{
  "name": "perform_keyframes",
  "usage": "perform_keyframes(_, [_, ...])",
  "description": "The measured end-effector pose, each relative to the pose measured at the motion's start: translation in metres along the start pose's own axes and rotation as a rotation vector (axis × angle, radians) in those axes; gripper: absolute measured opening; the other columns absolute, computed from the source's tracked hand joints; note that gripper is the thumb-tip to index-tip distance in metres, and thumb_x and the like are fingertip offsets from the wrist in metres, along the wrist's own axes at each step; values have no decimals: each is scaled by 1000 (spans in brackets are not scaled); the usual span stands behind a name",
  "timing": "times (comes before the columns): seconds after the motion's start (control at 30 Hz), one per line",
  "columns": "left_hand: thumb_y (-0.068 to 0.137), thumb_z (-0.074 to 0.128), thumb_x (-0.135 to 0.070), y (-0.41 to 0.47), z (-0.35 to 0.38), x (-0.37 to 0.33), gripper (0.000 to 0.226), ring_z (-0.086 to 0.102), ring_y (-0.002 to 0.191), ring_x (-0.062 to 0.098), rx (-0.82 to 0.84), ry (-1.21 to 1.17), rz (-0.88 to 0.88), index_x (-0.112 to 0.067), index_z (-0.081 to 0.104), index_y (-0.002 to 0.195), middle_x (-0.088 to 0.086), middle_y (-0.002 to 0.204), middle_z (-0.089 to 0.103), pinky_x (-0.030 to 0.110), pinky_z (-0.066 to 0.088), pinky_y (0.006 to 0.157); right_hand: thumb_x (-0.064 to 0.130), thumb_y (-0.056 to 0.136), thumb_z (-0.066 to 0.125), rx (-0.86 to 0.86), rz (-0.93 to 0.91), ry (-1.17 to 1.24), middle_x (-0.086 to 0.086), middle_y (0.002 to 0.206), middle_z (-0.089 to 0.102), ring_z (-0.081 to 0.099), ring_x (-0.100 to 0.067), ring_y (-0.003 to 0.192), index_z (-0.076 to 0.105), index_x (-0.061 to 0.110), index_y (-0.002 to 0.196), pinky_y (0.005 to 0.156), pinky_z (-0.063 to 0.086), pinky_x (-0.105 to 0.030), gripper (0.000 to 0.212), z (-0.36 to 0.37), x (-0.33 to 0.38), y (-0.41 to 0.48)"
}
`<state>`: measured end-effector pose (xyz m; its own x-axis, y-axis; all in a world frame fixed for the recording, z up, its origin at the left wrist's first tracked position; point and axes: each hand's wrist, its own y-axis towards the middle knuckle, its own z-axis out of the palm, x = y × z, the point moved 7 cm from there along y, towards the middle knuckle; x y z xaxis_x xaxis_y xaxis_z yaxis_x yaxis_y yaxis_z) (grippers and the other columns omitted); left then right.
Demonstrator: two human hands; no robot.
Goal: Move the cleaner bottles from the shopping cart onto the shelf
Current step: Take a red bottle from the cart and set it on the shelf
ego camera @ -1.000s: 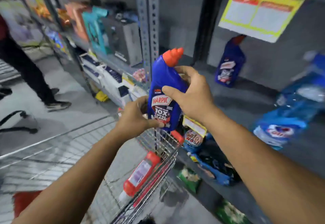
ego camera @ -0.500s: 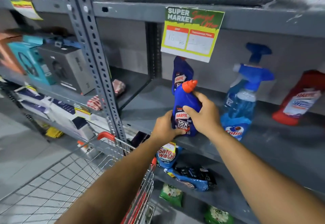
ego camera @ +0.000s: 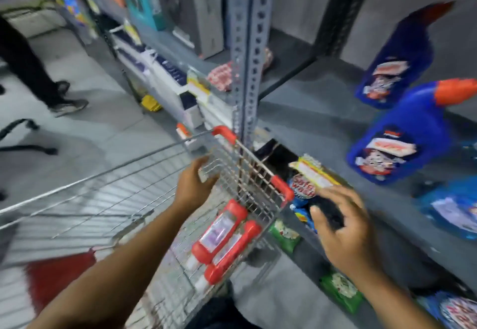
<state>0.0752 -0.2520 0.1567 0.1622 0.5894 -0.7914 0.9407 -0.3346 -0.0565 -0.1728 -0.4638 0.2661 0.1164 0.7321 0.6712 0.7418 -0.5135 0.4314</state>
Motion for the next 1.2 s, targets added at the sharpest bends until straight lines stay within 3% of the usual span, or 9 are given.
perform_keyframes(0.13, [77,78,-18,-30,-9,143,59,61,106,29,85,-139,-507,-5,51,127,19,120,63,40,53,91,19,76,68,475,72,82,1,94,66,62,-12,88,69,18,101,86,49,-27,25,124,12,19])
perform_keyframes(0.27, [76,79,-16,-95,18,249,61,49,52,18,213,-156,-913,-1,49,127,14,76,62,17,38,40,18,81,67,1031,-13,-167,-5,122,64,60,-23,109,62,24,121,86,41,-22,41,266,3,14])
perform_keyframes(0.4, [72,81,-12,-136,59,299,67,66,91,31,354,-151,-994,-4,49,131,23,116,65,37,53,77,5,85,57,1380,-136,-427,-12,128,60,60,-29,112,57,20,127,94,48,-31,45,362,-44,-10])
perform_keyframes(0.5, [73,79,-11,-145,83,313,57,70,93,20,402,-171,-933,-5,56,124,7,100,74,33,55,85,12,84,51,1474,-487,-740,-9,135,55,52,-29,122,55,19,126,102,43,-38,43,394,-76,-28])
perform_keyframes(0.6, [62,86,-25,-145,89,315,41,60,55,-9,350,-177,-887,-14,70,98,-18,57,68,14,44,50,24,82,55,1566,-703,-735,-1,140,50,45,-25,129,53,31,128,105,40,-40,47,412,-75,-50])
perform_keyframes(0.7, [52,86,-41,-140,87,311,62,64,78,11,276,-64,-832,-20,66,108,-3,86,69,3,43,59,27,85,53,1653,-771,-652,0,128,57,51,-26,118,55,32,125,95,46,-37,40,429,-62,-70])
perform_keyframes(0.83, [74,66,-48,-107,96,280,56,49,115,21,285,71,-547,-25,54,124,4,123,56,29,37,96,48,75,27,1630,-594,-567,-11,118,60,54,-32,107,62,17,112,88,45,-39,59,431,-68,-70])
perform_keyframes(0.97, [86,58,-43,-69,118,272,30,62,97,29,461,103,-501,-20,63,105,10,104,68,30,44,74,56,76,16,1721,-754,-603,-6,121,56,50,-24,105,53,20,114,87,36,-38,64,424,-81,-83])
perform_keyframes(1.2, [88,59,-44,-51,125,272,39,60,89,19,763,-30,-532,-13,63,111,7,105,69,29,45,73,15,79,62,1547,-1148,-742,-12,110,55,52,-30,99,43,20,101,78,44,-46,29,421,-90,-81])
